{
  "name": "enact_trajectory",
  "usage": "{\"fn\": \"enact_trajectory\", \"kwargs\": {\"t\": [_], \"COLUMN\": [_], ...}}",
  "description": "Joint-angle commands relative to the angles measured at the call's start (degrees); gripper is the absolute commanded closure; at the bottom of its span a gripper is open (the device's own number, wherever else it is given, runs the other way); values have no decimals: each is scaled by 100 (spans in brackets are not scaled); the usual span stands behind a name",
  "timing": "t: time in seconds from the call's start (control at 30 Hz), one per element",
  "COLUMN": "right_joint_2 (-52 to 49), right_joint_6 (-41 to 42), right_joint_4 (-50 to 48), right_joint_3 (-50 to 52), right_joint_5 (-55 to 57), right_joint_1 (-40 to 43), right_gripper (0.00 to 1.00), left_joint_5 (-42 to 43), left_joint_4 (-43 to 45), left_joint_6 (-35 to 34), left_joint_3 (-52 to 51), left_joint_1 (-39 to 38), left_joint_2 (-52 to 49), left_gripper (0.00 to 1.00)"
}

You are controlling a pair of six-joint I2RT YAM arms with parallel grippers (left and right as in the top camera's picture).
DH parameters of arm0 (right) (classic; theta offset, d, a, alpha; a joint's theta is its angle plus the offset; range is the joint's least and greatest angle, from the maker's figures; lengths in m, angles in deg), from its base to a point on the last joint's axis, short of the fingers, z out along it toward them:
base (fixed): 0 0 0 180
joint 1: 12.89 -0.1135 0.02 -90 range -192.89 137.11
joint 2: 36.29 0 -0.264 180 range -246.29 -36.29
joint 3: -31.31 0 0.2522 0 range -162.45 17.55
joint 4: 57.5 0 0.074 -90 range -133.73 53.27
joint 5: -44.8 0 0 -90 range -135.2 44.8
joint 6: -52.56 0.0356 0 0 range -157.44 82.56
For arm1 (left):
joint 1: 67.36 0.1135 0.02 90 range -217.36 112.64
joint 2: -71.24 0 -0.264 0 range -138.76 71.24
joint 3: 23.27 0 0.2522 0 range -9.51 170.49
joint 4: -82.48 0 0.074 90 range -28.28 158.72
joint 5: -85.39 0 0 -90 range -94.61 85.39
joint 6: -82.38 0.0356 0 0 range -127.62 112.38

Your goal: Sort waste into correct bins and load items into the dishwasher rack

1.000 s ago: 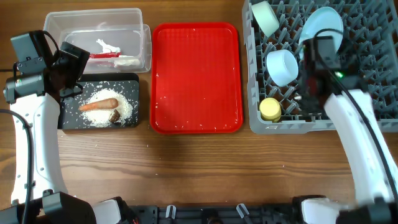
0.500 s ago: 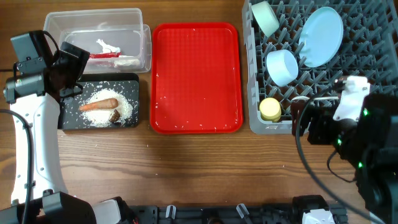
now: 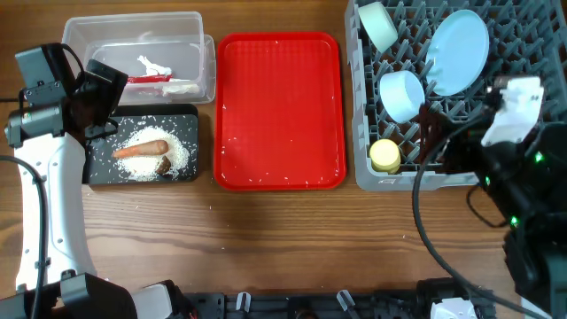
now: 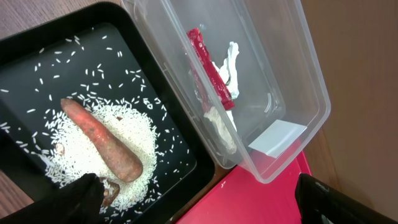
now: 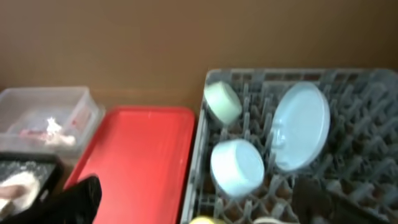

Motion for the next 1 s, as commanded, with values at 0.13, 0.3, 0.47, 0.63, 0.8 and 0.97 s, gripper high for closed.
{"fn": "enact_trajectory", "kwargs": {"t": [0.13, 0.3, 0.47, 0.63, 0.8, 0.97], "right_joint_2": [988, 2133, 3412, 4133, 4616, 4898], "right_joint_6": [-667, -625, -505, -439, -332, -332], "right_joint_4": [-3298, -4937, -5226, -5217, -4481, -4452], "right_joint_3": [2835, 4878, 6378, 7036, 7125, 7125], "right_joint_5": [103, -37, -114, -116, -50, -48], "right_joint_1": [-7, 98, 195, 208, 212, 212], "right_gripper": [0, 0, 0, 0, 0, 0], "left_joint_5": [48, 48, 48, 48, 48, 48], "left_joint_4": [0, 0, 0, 0, 0, 0], "left_joint_6": [114, 114, 114, 114, 114, 114], "left_joint_3": [46, 46, 46, 46, 46, 46], "left_joint_1": [-4, -4, -4, -4, -4, -4], "left_joint_2": [28, 28, 28, 28, 28, 28], "left_gripper": [0, 0, 0, 0, 0, 0]}}
